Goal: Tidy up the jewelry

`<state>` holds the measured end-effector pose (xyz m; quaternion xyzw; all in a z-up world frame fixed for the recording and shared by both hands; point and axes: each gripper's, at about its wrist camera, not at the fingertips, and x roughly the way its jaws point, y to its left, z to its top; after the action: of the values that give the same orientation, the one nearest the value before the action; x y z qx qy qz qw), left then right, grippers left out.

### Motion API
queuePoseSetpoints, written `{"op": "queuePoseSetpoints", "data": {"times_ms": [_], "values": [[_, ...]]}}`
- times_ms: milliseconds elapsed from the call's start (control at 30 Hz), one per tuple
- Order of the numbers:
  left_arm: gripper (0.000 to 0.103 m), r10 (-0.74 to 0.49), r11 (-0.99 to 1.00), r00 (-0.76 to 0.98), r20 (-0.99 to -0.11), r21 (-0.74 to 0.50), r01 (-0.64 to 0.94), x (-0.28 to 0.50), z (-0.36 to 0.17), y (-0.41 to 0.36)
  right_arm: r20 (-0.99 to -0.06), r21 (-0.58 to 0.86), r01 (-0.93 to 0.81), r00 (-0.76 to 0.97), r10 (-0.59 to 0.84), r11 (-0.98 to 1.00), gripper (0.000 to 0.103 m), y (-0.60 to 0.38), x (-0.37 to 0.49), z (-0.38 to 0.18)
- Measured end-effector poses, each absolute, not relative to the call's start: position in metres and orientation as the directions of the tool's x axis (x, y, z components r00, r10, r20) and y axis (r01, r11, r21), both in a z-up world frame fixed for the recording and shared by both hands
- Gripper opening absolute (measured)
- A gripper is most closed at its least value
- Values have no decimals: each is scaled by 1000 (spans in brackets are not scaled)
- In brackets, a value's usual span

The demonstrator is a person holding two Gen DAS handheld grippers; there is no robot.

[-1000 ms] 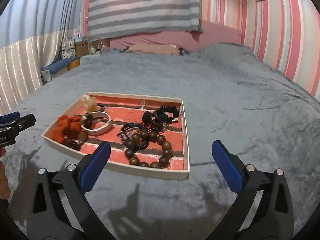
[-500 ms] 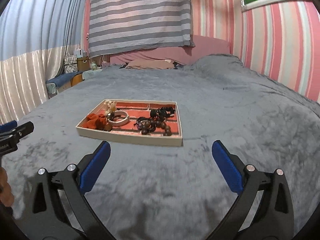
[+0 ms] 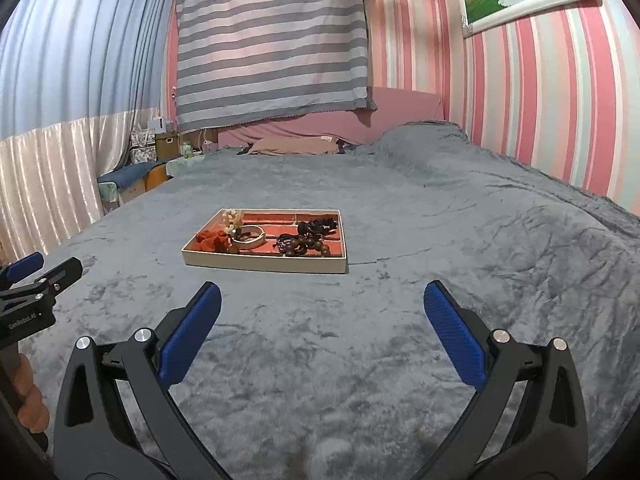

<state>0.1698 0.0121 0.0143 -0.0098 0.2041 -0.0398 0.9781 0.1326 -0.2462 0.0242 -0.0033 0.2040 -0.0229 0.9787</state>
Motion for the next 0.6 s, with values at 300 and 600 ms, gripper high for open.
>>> {"op": "queuePoseSetpoints", "data": {"times_ms": [300,600], "values": [[97,-70,998,928,-366,-27,65,153,20,12,-382,-18,46,923,-49,999,99,-243,118,32],[97,-70,998,935,-348,-32,63,145,24,12,-374,-15,54,926,-56,998,99,-244,111,34]]}}
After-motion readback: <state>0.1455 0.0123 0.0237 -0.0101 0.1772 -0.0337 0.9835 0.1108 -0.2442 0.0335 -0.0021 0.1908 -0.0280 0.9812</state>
